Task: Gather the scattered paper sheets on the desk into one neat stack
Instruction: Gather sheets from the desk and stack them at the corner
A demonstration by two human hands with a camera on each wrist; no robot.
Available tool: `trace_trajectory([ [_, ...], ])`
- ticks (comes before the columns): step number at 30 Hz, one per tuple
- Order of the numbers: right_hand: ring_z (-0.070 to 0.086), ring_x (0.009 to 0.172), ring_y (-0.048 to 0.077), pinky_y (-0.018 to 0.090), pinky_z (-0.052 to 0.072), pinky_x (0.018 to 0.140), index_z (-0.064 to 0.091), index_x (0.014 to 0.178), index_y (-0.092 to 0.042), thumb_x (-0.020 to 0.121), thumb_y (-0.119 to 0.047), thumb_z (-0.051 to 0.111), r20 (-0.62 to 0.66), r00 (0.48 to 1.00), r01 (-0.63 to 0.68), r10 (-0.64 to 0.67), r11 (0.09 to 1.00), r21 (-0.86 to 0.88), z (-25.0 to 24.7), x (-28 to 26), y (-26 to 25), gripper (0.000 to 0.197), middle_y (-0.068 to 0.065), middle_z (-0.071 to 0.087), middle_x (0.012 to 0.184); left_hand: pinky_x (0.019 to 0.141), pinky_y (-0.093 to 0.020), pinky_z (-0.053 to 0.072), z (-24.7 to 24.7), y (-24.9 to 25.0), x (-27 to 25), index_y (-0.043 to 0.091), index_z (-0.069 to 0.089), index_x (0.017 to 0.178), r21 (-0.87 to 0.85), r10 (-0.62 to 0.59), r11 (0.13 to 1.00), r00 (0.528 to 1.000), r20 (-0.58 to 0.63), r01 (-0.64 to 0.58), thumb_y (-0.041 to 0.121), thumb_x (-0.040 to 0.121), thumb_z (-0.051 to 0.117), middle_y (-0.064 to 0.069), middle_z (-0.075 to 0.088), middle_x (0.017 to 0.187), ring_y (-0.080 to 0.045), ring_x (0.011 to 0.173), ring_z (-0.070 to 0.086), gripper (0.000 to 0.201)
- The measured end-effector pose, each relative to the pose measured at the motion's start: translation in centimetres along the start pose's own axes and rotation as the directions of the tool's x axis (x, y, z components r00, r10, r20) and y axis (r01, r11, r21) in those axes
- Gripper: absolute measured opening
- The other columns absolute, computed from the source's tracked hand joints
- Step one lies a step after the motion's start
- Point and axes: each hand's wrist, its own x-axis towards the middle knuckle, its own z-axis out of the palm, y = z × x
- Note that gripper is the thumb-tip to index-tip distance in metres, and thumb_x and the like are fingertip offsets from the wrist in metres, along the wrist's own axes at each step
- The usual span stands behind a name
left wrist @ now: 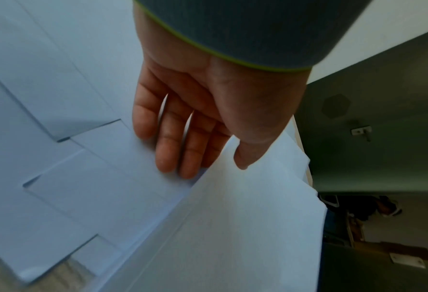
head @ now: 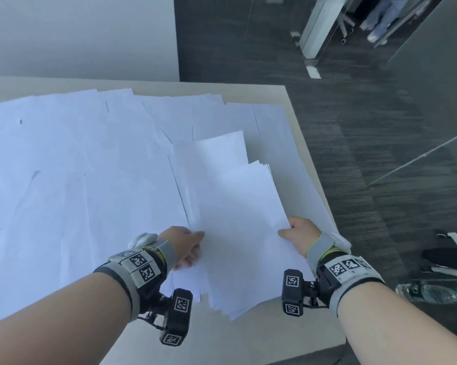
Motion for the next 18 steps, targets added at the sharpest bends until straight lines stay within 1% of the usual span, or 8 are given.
trace_trajectory([
  [3, 0.068, 0.087, 0.033, 0.042, 0.056, 0.084, 0.071, 0.091, -0.012, 0.09, 0.002, 0.06, -0.067, 0.997, -0.025, 0.028, 0.998, 0.052, -1.6, -0.9, 1.2, 0.018, 0.015, 0.073, 0.1, 0.053, -0.021, 0.027, -0.9, -0.1, -0.1, 0.013, 0.059, 0.084, -0.069, -0.048, 0.997, 0.997, -0.062, 0.044, 0.04, 0.098, 0.054, -0.004, 0.055, 0.062, -0.016, 0.048, 0.045, 0.031],
  [6, 0.065, 0.083, 0.031, 0.037, 0.054, 0.076, 0.069, 0.092, -0.007, 0.091, 0.003, 0.06, -0.129, 0.99, -0.045, 0.062, 0.99, 0.134, -2.8, -2.0, 2.2, 0.014, 0.015, 0.07, 0.097, 0.055, -0.025, 0.043, -0.6, -0.1, 0.2, 0.007, 0.069, 0.093, 0.043, 0.096, 0.995, 0.969, -0.228, -0.088, 0.033, 0.095, 0.057, -0.007, 0.07, 0.069, -0.023, 0.057, 0.061, 0.029],
  [8, 0.063, 0.081, 0.028, 0.033, 0.053, 0.07, 0.068, 0.089, -0.006, 0.091, 0.003, 0.06, -0.15, 0.985, -0.062, 0.087, 0.984, 0.165, -3.0, -2.3, 2.7, 0.013, 0.016, 0.068, 0.095, 0.064, -0.031, 0.053, -0.4, 0.1, 0.5, 0.018, 0.07, 0.093, 0.117, 0.219, 0.975, 0.925, -0.311, -0.191, 0.029, 0.093, 0.055, -0.004, 0.074, 0.085, -0.024, 0.07, 0.067, 0.018],
  [10, 0.065, 0.081, 0.03, 0.04, 0.056, 0.077, 0.07, 0.083, -0.01, 0.09, 0.002, 0.061, -0.168, 0.979, -0.077, 0.112, 0.977, 0.198, -3.1, -2.6, 3.2, 0.017, 0.021, 0.071, 0.096, 0.088, -0.039, 0.058, -0.1, 0.4, 0.9, 0.039, 0.067, 0.095, 0.297, 0.359, 0.919, 0.862, -0.357, -0.26, 0.032, 0.091, 0.051, 0.002, 0.07, 0.114, -0.021, 0.094, 0.067, 0.018],
  [11, 0.067, 0.084, 0.033, 0.047, 0.057, 0.084, 0.071, 0.082, -0.013, 0.089, 0.001, 0.062, -0.175, 0.976, -0.085, 0.126, 0.971, 0.222, -2.9, -2.7, 3.5, 0.018, 0.022, 0.073, 0.099, 0.1, -0.042, 0.052, 0.1, 0.4, 1.2, 0.047, 0.065, 0.106, 0.444, 0.438, 0.856, 0.828, -0.35, -0.265, 0.034, 0.092, 0.048, 0.007, 0.061, 0.133, -0.02, 0.112, 0.062, 0.025],
  [13, 0.07, 0.093, 0.04, 0.056, 0.055, 0.092, 0.073, 0.083, -0.016, 0.087, -0.001, 0.063, -0.179, 0.971, -0.105, 0.156, 0.959, 0.265, -2.4, -2.7, 3.5, 0.019, 0.023, 0.074, 0.105, 0.118, -0.044, 0.035, 0.5, 0.4, 1.6, 0.048, 0.048, 0.141, 0.686, 0.539, 0.688, 0.799, -0.266, -0.236, 0.038, 0.096, 0.046, 0.013, 0.03, 0.162, -0.019, 0.147, 0.031, 0.046],
  [15, 0.069, 0.1, 0.043, 0.057, 0.054, 0.093, 0.073, 0.084, -0.017, 0.089, -0.001, 0.062, -0.177, 0.969, -0.113, 0.175, 0.943, 0.311, -1.7, -2.8, 3.5, 0.02, 0.023, 0.073, 0.107, 0.124, -0.047, 0.022, 1.0, 0.5, 1.8, 0.044, 0.021, 0.157, 0.797, 0.532, 0.569, 0.83, -0.166, -0.205, 0.043, 0.097, 0.043, 0.017, 0.001, 0.17, -0.017, 0.158, 0.002, 0.064],
  [18, 0.069, 0.095, 0.039, 0.058, 0.053, 0.094, 0.072, 0.085, -0.015, 0.09, 0.003, 0.061, -0.144, 0.972, -0.116, 0.186, 0.911, 0.395, -0.5, -2.4, 3.1, 0.021, 0.023, 0.072, 0.109, 0.126, -0.047, 0.012, 1.6, 0.2, 1.8, 0.038, 0.003, 0.16, 0.852, 0.514, 0.491, 0.85, -0.115, -0.182, 0.04, 0.094, 0.042, 0.017, -0.012, 0.17, -0.017, 0.158, -0.008, 0.077],
])
